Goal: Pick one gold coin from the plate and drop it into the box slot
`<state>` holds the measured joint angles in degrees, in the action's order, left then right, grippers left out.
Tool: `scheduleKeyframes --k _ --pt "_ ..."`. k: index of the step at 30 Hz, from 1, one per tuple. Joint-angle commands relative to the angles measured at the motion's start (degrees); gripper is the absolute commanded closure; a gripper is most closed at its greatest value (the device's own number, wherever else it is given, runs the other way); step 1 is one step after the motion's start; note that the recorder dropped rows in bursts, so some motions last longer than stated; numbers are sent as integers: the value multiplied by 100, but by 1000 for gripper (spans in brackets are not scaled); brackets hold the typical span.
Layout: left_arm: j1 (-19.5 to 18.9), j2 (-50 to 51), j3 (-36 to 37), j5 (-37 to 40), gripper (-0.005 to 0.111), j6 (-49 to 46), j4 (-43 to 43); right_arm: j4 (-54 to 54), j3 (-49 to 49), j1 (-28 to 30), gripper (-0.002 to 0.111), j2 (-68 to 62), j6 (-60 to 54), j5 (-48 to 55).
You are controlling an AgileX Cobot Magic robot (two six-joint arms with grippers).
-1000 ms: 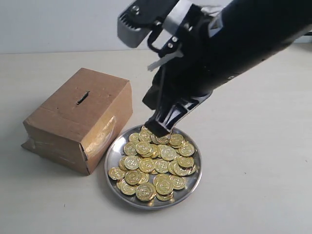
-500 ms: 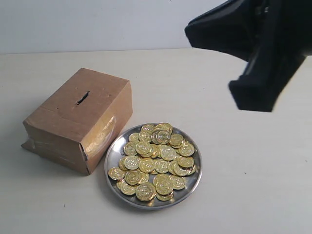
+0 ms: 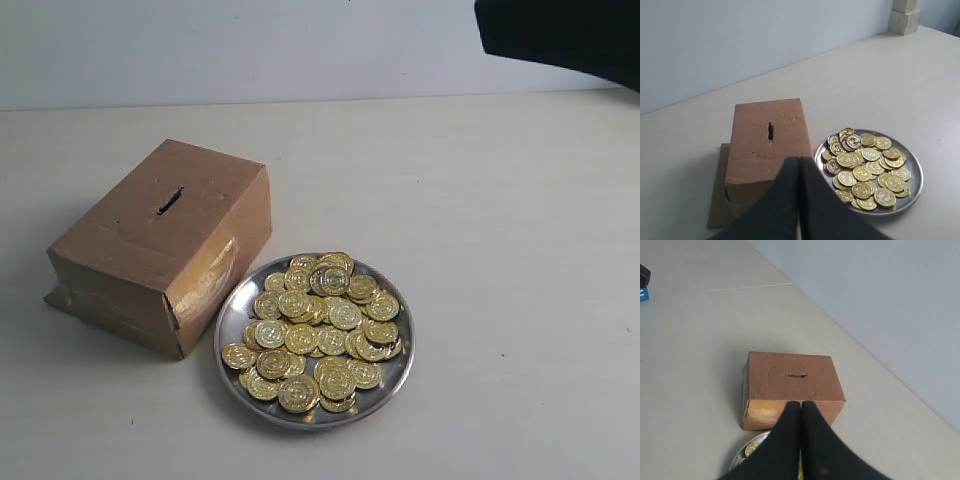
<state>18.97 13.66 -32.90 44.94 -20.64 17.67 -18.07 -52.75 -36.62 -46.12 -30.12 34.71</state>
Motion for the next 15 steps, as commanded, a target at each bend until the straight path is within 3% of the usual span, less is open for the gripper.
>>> scheduleKeyframes --k 1,3,8,11,15 --pt "26 -66 19 4 107 6 78 -16 33 57 108 117 15 5" --pt "-323 -294 19 14 107 6 89 -454 33 404 108 321 15 15" --pt "-1837 -979 19 14 107 6 89 -663 33 1613 108 1230 15 15" --pt "-2144 -1286 19 14 107 -6 89 -663 33 1897 108 1555 15 15" --pt "-2236 -1366 19 14 107 -6 110 -677 33 2099 108 1890 15 15"
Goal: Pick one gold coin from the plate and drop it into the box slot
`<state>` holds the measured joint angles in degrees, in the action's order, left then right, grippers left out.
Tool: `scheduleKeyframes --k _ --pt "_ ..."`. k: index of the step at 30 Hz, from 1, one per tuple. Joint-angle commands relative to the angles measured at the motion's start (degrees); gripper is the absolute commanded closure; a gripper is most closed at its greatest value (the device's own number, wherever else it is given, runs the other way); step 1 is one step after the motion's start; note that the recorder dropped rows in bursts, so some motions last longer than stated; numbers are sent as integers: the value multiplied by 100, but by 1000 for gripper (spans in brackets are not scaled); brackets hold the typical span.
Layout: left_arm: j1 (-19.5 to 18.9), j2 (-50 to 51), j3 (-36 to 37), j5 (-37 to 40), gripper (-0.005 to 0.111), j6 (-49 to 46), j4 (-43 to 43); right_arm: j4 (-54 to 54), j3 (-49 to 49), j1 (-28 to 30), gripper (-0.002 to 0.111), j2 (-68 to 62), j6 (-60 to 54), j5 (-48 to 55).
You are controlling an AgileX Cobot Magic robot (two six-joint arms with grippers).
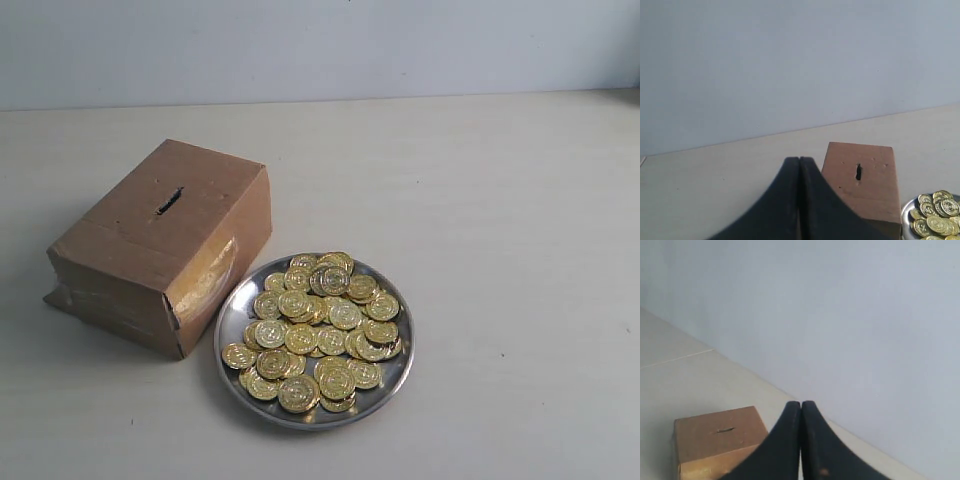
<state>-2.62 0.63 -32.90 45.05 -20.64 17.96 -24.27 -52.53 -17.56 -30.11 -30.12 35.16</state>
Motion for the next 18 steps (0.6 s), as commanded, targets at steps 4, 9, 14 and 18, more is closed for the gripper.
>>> scheduleKeyframes --k 4,9,14,18 --pt "-78 -63 19 2 107 -6 95 -106 12 482 108 578 15 -29" --pt "-78 -63 19 2 107 -6 95 -129 12 1032 108 1015 15 -29" --pt "-78 -63 19 2 107 -6 95 -129 12 1542 108 1678 15 -29" --pt "-78 -63 19 2 107 -6 95 -129 12 1699 108 2428 15 -29"
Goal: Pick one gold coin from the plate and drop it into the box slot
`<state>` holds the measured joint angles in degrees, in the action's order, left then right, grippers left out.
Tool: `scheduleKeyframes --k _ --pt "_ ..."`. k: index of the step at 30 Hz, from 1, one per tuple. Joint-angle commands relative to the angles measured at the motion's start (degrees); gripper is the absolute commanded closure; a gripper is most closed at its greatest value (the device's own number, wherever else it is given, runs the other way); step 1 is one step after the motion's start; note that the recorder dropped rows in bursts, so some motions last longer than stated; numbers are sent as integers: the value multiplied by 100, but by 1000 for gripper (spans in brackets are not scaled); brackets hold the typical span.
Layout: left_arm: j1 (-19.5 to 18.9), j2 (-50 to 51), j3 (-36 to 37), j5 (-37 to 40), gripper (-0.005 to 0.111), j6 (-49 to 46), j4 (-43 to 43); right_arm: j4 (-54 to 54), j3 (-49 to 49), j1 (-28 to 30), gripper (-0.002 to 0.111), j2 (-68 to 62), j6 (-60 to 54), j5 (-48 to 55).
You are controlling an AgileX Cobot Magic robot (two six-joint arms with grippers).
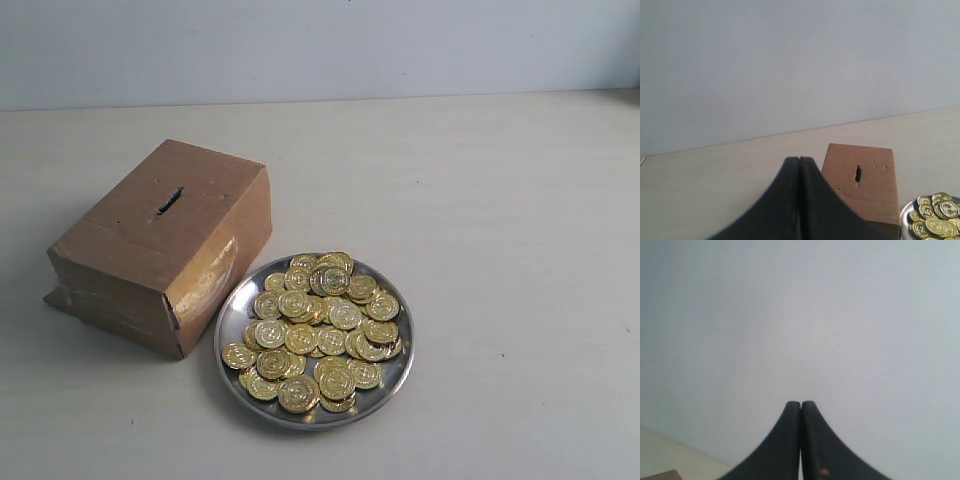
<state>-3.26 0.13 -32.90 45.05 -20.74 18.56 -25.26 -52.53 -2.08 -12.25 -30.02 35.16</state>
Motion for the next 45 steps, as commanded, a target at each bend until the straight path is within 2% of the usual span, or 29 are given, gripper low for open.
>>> scheduleKeyframes --k 1,7,13,33,38,40,42,43,45 --pt "-13 -13 19 2 107 4 35 -30 12 151 108 795 5 -29" --pt "-75 -13 19 13 107 4 45 -56 -23 178 108 1225 5 -16" --pt "-479 -13 19 15 107 4 42 -38 -39 372 108 1225 5 -25" --pt "-473 -13 19 15 107 4 42 -86 -39 473 108 1225 5 -15" --pt "-472 -13 58 25 107 -7 42 -92 249 473 108 1225 5 -84" --pt "-472 -13 149 25 107 -7 42 -92 482 473 108 1225 5 -480" --pt "-472 -13 327 -2 107 -7 30 -92 869 473 108 1225 5 -1913" --pt "-472 -13 436 0 107 -7 30 -92 1116 473 108 1225 5 -2944" --pt "-472 -13 465 15 107 -7 30 -68 1442 473 108 1225 5 -4091"
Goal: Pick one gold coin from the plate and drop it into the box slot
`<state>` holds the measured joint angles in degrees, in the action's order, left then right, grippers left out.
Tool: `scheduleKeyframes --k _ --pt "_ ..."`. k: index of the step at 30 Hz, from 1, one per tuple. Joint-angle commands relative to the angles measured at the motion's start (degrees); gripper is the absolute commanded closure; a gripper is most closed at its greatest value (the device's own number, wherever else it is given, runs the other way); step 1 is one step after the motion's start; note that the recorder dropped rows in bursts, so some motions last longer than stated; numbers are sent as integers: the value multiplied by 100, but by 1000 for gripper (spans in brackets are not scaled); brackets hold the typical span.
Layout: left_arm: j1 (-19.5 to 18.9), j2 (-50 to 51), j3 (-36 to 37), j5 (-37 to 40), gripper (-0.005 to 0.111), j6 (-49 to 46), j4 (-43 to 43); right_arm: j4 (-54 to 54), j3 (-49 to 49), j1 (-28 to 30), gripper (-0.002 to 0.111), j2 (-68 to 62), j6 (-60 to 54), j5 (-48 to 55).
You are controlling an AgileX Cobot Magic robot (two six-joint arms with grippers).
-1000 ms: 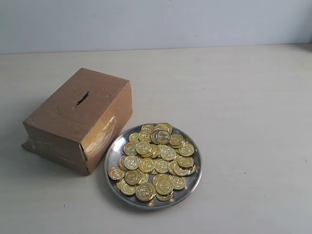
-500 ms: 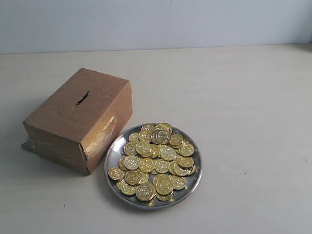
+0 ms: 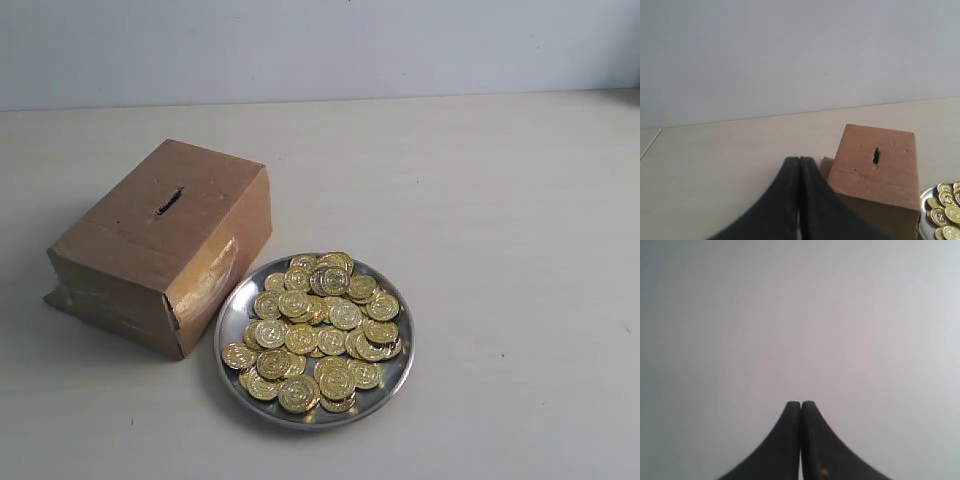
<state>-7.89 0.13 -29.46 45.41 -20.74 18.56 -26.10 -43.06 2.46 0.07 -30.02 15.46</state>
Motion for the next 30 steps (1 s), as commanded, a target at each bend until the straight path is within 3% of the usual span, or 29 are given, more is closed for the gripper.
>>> scheduleKeyframes --k 1,6,9,16,20,26,30 --pt "-9 -13 122 -20 107 -7 30 16 569 19 108 -7 5 -2292" --pt "-9 -13 148 -20 107 -7 30 -275 673 19 108 -7 5 -1735" --pt "-9 -13 203 -51 107 -7 19 2396 673 19 108 -7 5 -1751" --pt "-9 -13 208 -689 107 -7 -3 2754 902 19 108 -7 5 -1634" --pt "-9 -13 217 -1682 107 -7 -87 2661 1543 19 108 -7 5 -1690" --pt "-9 -13 615 -4630 107 -7 -459 2661 2477 19 108 -7 5 -1774" --pt "-9 -13 945 -4953 107 -7 -544 2661 2951 19 108 -7 5 -1774"
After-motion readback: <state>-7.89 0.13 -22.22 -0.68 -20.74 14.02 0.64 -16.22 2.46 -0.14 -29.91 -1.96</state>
